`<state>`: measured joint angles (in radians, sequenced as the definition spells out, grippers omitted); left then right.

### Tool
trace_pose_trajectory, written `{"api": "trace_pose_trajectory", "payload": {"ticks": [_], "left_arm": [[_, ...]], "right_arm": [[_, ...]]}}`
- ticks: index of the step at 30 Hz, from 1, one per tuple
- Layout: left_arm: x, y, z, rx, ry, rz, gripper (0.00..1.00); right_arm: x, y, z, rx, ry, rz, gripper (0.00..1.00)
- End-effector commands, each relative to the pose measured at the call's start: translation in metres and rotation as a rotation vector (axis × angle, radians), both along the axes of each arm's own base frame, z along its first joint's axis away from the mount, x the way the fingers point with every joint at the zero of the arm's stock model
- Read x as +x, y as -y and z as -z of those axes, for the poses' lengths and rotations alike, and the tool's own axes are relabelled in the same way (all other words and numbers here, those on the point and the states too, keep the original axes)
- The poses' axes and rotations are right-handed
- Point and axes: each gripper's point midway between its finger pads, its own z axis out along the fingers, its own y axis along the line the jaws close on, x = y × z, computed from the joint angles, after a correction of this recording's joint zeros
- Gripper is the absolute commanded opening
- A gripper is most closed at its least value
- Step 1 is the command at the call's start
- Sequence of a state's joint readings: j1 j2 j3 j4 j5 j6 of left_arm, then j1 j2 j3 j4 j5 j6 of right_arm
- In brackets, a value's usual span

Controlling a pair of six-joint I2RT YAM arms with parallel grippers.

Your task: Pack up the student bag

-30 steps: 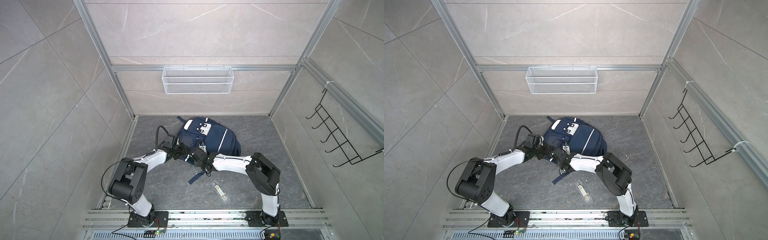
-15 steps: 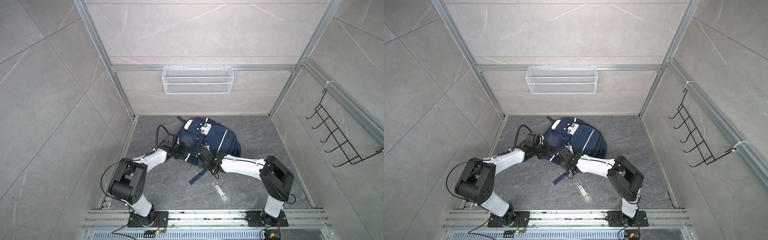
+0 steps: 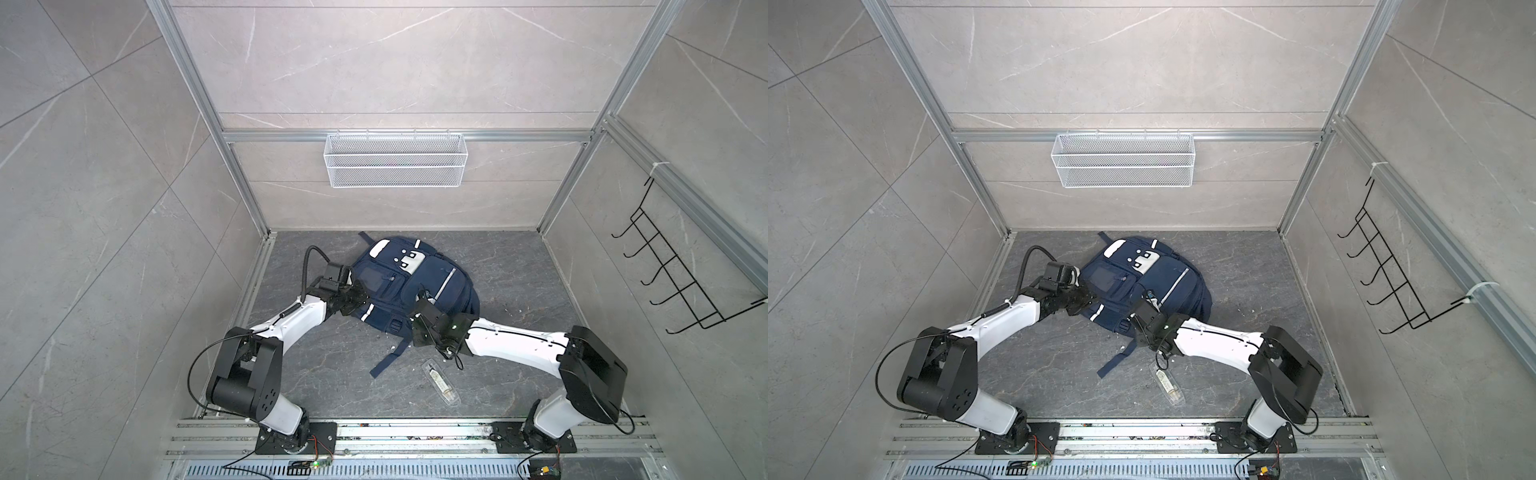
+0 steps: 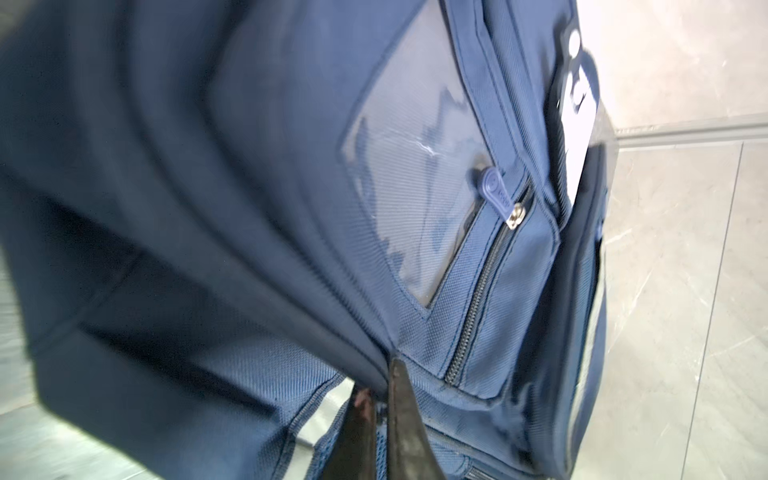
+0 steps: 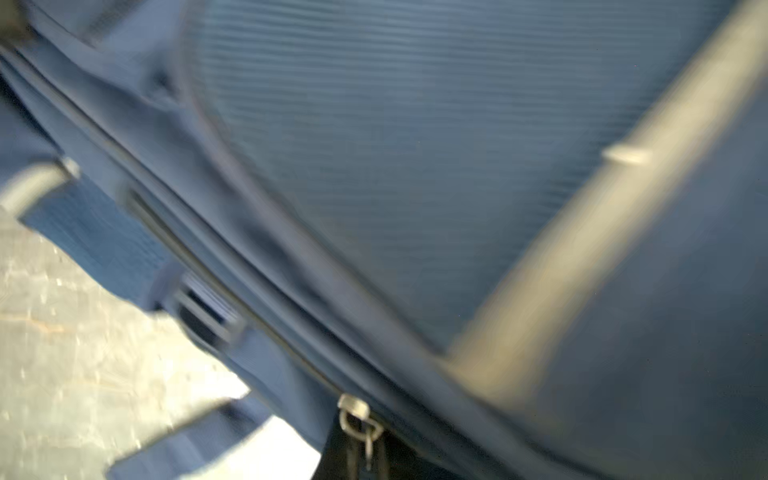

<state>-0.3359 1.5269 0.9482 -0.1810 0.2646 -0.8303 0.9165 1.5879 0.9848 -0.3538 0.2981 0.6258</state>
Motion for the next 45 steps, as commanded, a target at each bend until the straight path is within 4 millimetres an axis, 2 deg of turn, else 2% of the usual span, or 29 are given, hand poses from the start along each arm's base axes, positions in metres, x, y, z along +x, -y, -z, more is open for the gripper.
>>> {"api": "trace_pose_trajectory", "payload": {"ticks": [1,6,9,10,12,14,16,21,24,27,29,34,38,45], "left_arm": [[0.018,-0.049,-0.019,0.104,0.093,-0.129,0.00],[0.025,-0.065,-0.021,0.108,0.096,-0.166,0.00],[0.031,-0.068,-0.020,0.109,0.093,-0.173,0.00],[0.033,-0.069,-0.019,0.106,0.093,-0.177,0.00],[0.038,-0.064,-0.020,0.089,0.101,-0.167,0.00],[0.045,-0.059,-0.020,0.073,0.096,-0.151,0.00],[0.053,-0.057,-0.021,0.071,0.101,-0.143,0.00],[0.072,-0.049,-0.021,0.072,0.099,-0.108,0.01],[0.074,-0.042,-0.015,0.049,0.078,-0.077,0.28],[0.062,-0.039,-0.013,0.024,0.072,-0.068,0.46],[0.048,-0.038,-0.015,0.027,0.077,-0.055,0.51],[0.004,-0.037,-0.027,0.051,0.084,-0.015,0.54],[-0.029,-0.025,-0.042,0.071,0.114,0.017,0.56],[-0.060,0.005,-0.041,0.060,0.113,0.079,0.56]], "right_arm": [[-0.009,0.046,-0.001,-0.081,-0.013,0.031,0.00],[-0.011,0.095,0.002,-0.120,-0.032,0.093,0.00],[-0.013,0.099,-0.001,-0.113,-0.038,0.096,0.00],[-0.015,0.095,0.001,-0.091,-0.053,0.090,0.00],[-0.019,0.071,0.006,-0.009,-0.091,0.038,0.00],[-0.022,0.056,0.008,-0.026,-0.088,0.013,0.00],[-0.022,0.044,0.003,-0.068,-0.070,-0.004,0.00],[-0.026,0.005,-0.018,-0.020,-0.040,-0.066,0.00],[-0.028,-0.014,-0.028,0.004,-0.027,-0.100,0.00],[-0.031,-0.031,-0.030,0.009,-0.028,-0.134,0.00],[-0.033,-0.039,-0.033,0.005,-0.027,-0.155,0.00],[-0.041,-0.054,-0.041,0.032,-0.014,-0.208,0.00],[-0.049,-0.064,-0.042,0.051,-0.028,-0.248,0.00],[-0.057,-0.078,-0.044,0.049,-0.035,-0.292,0.00]]}}
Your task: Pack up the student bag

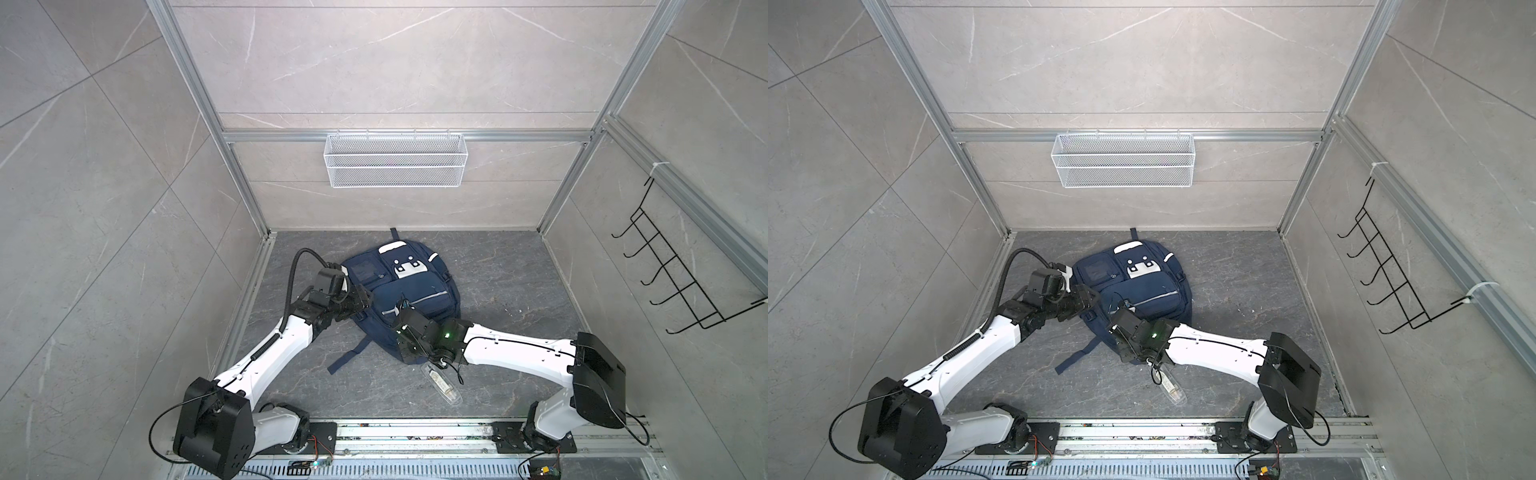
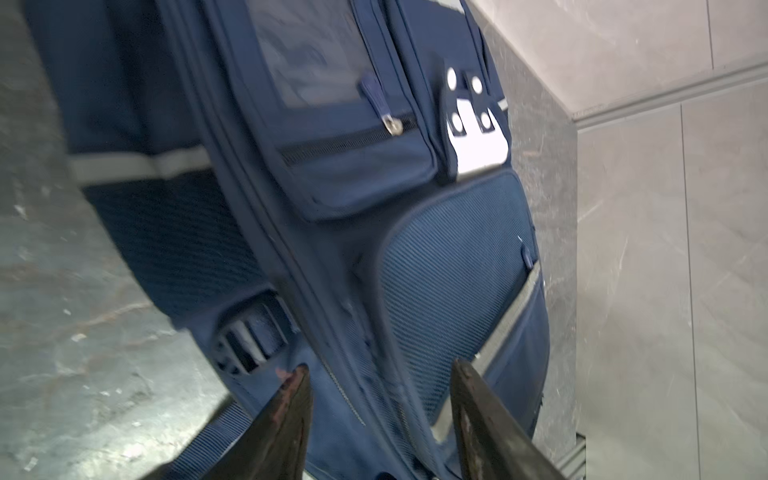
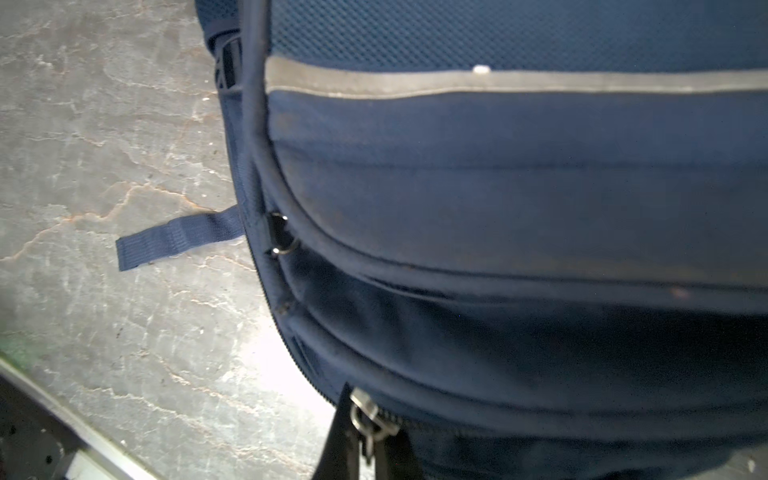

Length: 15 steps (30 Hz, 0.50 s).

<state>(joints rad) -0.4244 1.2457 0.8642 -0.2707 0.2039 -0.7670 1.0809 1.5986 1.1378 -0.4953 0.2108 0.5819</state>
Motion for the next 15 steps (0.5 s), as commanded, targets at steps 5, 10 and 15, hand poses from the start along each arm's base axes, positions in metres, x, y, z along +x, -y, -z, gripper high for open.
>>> {"api": "trace_pose_trajectory", "payload": {"ticks": [5,10,15], "left_arm": [[-0.017,0.021,0.018,0.026,-0.038,0.021,0.57],[-0.014,0.052,0.030,0.029,-0.042,0.073,0.57],[-0.011,0.067,0.046,0.038,-0.050,0.073,0.50]], "right_arm": [[-0.009,-0.031,-0.018,0.045,0.012,-0.077,0.00],[-0.017,-0.044,-0.020,0.055,0.002,-0.111,0.00],[-0.024,-0.055,-0.022,0.046,-0.014,-0.157,0.00]]}}
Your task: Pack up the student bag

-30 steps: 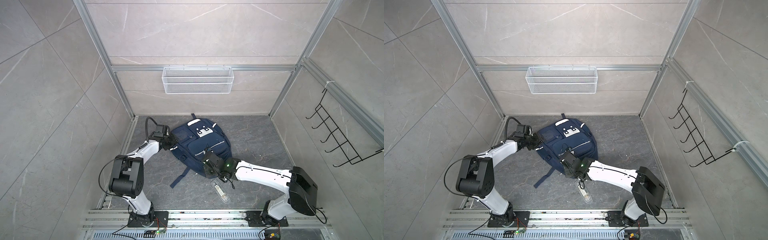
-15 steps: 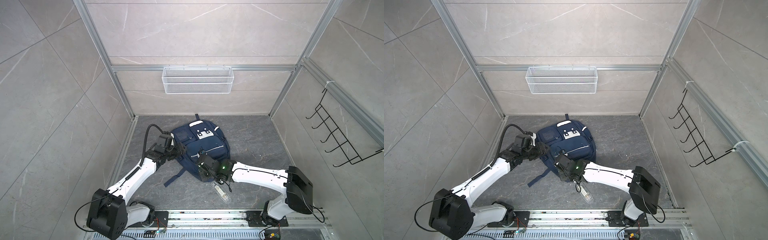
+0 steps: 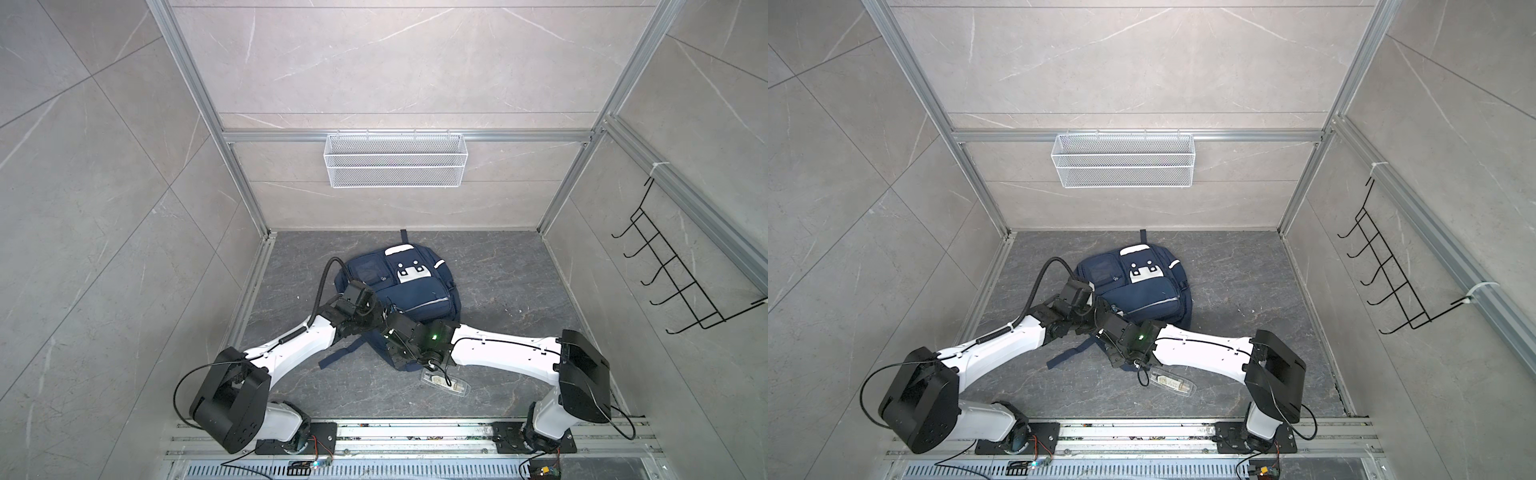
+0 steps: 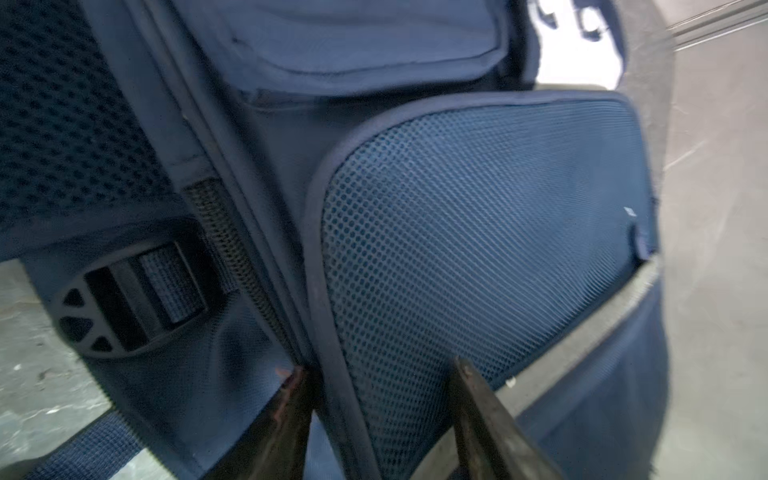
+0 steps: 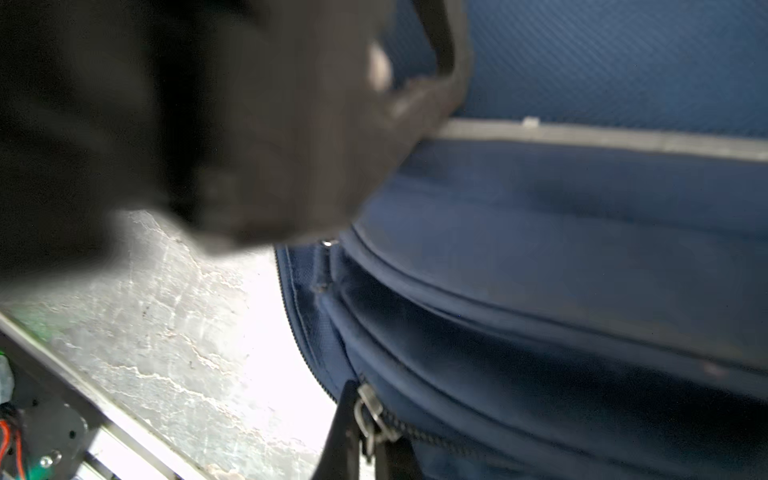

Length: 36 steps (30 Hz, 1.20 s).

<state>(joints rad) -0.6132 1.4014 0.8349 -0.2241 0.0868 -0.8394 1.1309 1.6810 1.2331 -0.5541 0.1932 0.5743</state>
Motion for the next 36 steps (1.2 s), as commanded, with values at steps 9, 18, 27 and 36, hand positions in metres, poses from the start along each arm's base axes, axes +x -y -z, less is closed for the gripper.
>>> {"api": "trace_pose_trajectory", "payload": {"ticks": [9,18,27,36], "left_arm": [[0.016,0.018,-0.007,-0.034,0.058,-0.010,0.00],[0.019,-0.011,-0.014,0.027,0.084,-0.058,0.00],[0.020,-0.047,-0.022,0.043,0.093,-0.111,0.00],[0.035,-0.071,-0.018,0.054,0.074,-0.135,0.00]], "right_arm": [[-0.010,-0.030,-0.029,0.060,0.023,-0.091,0.00],[-0.006,0.015,-0.027,-0.024,0.069,-0.029,0.00],[0.011,0.082,-0.015,-0.088,0.070,0.090,0.00],[0.025,0.113,-0.013,-0.069,0.038,0.147,0.00]]}}
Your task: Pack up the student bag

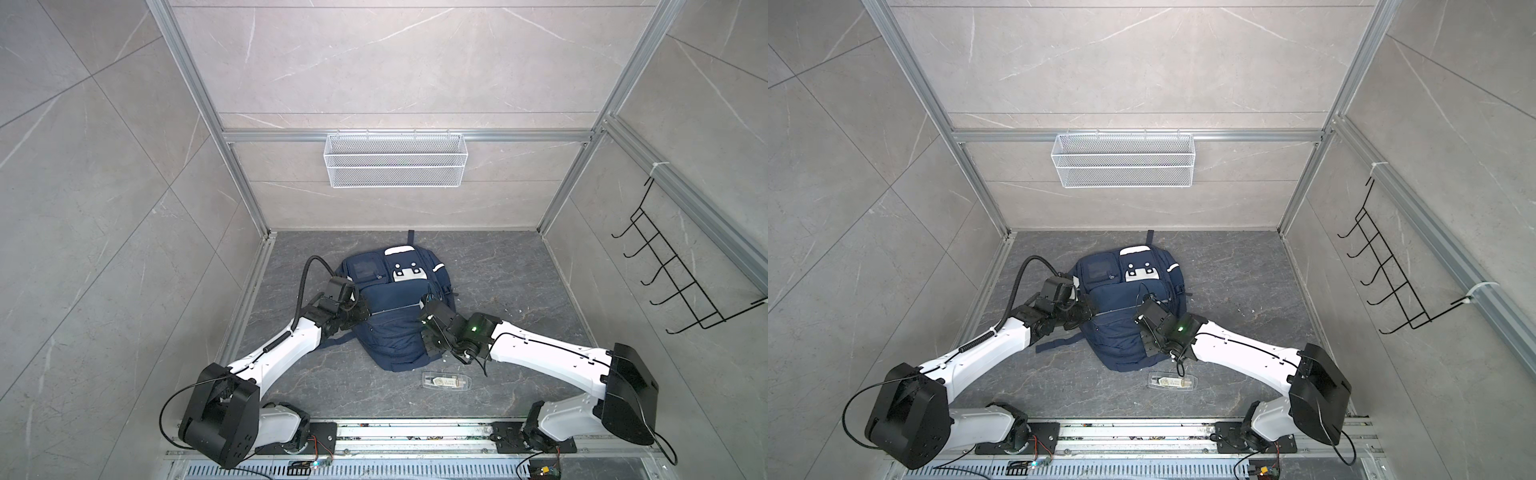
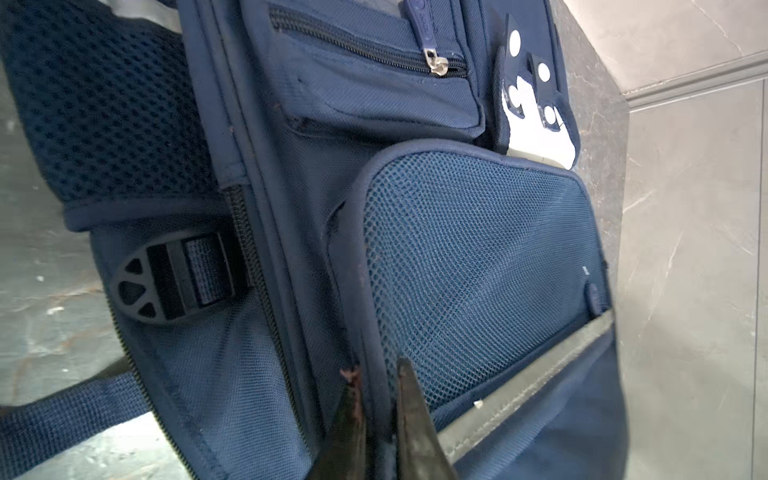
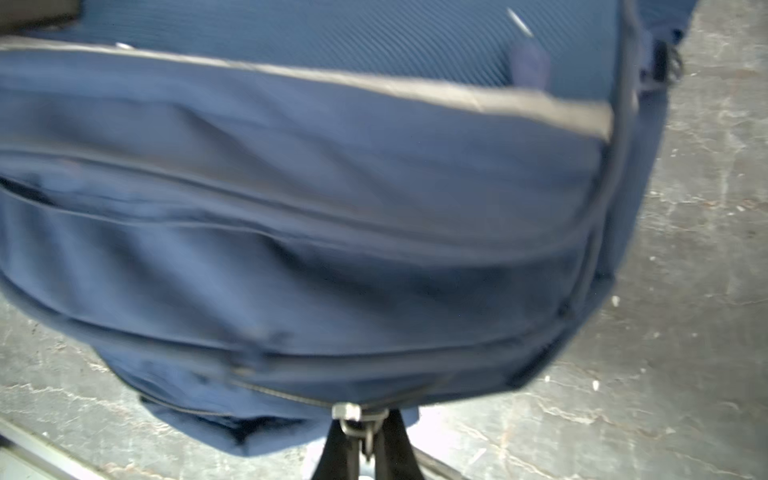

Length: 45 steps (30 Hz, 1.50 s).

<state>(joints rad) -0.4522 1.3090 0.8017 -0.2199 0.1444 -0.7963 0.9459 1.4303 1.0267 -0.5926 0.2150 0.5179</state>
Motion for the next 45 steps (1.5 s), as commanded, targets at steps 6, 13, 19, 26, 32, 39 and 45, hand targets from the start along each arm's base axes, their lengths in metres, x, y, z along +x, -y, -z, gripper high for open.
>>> {"api": "trace_pose_trajectory", "payload": {"ticks": [6,13,19,26,32,39,45], "left_arm": [[0.041,-0.003,0.000,0.076,-0.022,0.023,0.05],[0.028,0.002,-0.024,0.048,0.020,0.031,0.54],[-0.007,-0.009,-0.049,0.053,0.066,0.006,0.62],[-0.045,-0.009,-0.049,0.027,0.057,0.020,0.67],[-0.064,0.002,-0.026,0.038,0.010,0.049,0.67],[-0.074,0.013,-0.022,0.030,-0.011,0.064,0.67],[-0.085,0.013,-0.039,-0.026,0.007,0.041,0.67]], "right_arm": [[-0.009,-0.026,-0.001,0.011,-0.043,-0.080,0.00],[-0.017,-0.065,-0.004,0.036,-0.042,-0.155,0.00],[-0.023,-0.083,-0.006,0.059,-0.047,-0.203,0.00],[-0.027,-0.096,-0.009,0.061,-0.045,-0.236,0.00],[-0.031,-0.103,-0.013,0.068,-0.034,-0.251,0.00],[-0.031,-0.106,-0.012,0.069,-0.029,-0.243,0.00],[-0.028,-0.108,-0.007,0.052,-0.027,-0.241,0.00]]}}
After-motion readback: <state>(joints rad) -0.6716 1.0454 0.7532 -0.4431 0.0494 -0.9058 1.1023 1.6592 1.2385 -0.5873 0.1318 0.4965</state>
